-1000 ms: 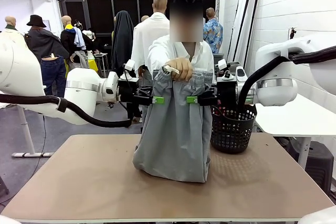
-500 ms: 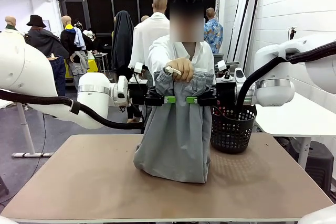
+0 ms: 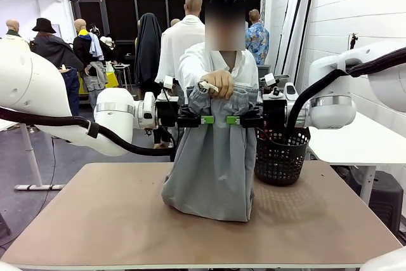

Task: Fold the training pants.
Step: Release the ends of the Training pants and then grab the overlapped ends, then fold the Training pants in half.

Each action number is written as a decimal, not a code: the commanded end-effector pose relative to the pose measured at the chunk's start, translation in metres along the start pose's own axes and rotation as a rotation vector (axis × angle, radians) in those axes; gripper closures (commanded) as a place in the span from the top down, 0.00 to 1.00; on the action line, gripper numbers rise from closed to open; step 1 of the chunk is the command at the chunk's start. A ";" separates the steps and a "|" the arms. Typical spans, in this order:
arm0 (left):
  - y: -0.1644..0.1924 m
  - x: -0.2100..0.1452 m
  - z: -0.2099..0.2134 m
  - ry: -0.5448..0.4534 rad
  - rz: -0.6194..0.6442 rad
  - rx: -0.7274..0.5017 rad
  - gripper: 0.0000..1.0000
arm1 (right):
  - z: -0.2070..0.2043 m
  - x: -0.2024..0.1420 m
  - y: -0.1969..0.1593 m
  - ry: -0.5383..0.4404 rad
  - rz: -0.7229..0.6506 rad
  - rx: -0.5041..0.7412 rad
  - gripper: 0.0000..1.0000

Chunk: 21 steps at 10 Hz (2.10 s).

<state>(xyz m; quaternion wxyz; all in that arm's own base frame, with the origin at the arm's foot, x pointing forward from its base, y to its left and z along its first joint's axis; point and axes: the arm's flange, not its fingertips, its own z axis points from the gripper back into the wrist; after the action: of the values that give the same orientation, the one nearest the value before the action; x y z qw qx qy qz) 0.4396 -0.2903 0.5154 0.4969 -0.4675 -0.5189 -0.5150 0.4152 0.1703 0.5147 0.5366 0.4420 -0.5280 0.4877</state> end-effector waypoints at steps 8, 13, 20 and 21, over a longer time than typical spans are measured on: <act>0.008 0.015 0.014 0.009 -0.036 0.005 0.00 | 0.011 0.023 -0.025 -0.018 -0.049 0.167 0.00; 0.009 0.020 0.021 0.044 -0.036 -0.005 0.00 | 0.007 0.027 -0.043 0.033 -0.097 0.226 0.00; 0.010 0.016 0.019 0.036 -0.036 0.017 0.00 | 0.006 0.019 -0.042 0.036 -0.077 0.203 0.00; 0.010 0.016 0.019 0.036 -0.036 0.017 0.00 | 0.006 0.019 -0.042 0.036 -0.077 0.203 0.00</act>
<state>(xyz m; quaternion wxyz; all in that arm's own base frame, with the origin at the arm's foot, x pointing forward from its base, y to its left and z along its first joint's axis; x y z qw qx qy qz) 0.4496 -0.2726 0.5312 0.5027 -0.4542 -0.5161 -0.5241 0.4582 0.1590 0.5341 0.5182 0.5051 -0.4495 0.5238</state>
